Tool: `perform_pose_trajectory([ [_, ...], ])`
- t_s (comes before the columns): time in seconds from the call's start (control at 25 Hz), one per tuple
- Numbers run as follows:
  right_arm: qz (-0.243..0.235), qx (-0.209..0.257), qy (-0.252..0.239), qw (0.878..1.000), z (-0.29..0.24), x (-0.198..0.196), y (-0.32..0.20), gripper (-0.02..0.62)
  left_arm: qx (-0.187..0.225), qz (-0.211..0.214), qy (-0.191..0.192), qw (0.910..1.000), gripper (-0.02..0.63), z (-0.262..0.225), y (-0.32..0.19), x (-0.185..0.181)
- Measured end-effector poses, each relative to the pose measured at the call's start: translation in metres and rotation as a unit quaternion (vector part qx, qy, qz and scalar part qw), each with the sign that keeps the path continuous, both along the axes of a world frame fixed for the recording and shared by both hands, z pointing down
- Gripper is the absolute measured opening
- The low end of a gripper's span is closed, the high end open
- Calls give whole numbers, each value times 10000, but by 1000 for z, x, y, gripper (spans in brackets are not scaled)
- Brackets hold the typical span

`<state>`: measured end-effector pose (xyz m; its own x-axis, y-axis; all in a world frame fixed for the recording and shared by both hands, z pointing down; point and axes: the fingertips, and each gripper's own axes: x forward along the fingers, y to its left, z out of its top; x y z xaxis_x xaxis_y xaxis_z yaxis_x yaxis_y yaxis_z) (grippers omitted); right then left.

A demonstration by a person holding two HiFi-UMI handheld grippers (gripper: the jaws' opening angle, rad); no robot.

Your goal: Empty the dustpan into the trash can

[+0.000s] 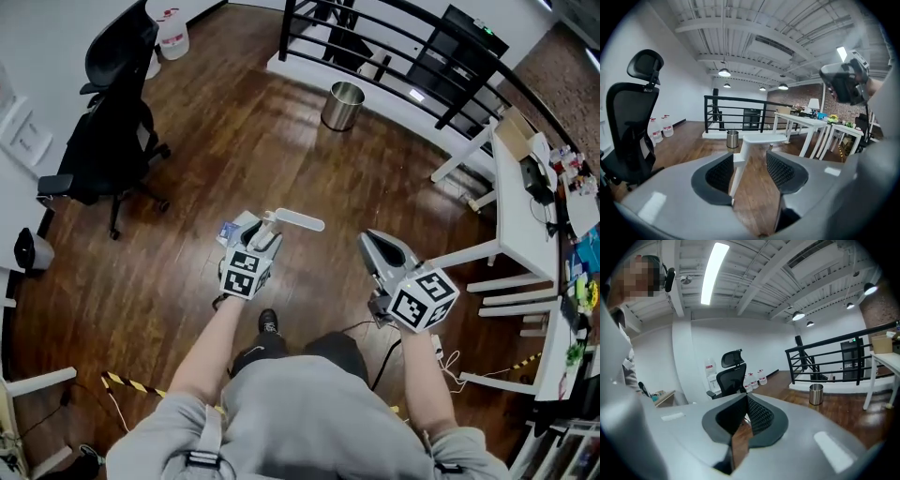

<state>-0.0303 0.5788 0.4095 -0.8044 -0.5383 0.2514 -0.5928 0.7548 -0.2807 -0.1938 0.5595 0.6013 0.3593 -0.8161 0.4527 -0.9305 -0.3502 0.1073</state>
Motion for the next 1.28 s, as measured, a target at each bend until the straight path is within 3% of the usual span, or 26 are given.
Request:
perform_pose_trajectory([
  [0.16,214,-160,27,9996,7,5,-17,0,-191,54,-277,9994,272,37,-33,-3],
  [0.32,231,-357,77,9991,18,8,-32,0,-196,60,-328,9993,282,51,-56,3],
  [0.44,140,-240,77,9996,11,7,-49,0,-241,71,-363,9990,280,56,-73,6],
  [0.6,158,-116,-3,9998,-3,19,-68,0,-296,71,-474,9984,227,59,-82,11],
  [1.0,129,-161,-85,9998,0,36,-83,0,-405,-59,-724,9965,224,54,-90,9],
  [1.28,161,-203,-193,9995,2,42,-85,0,-232,-4,-787,9966,224,31,-100,11],
])
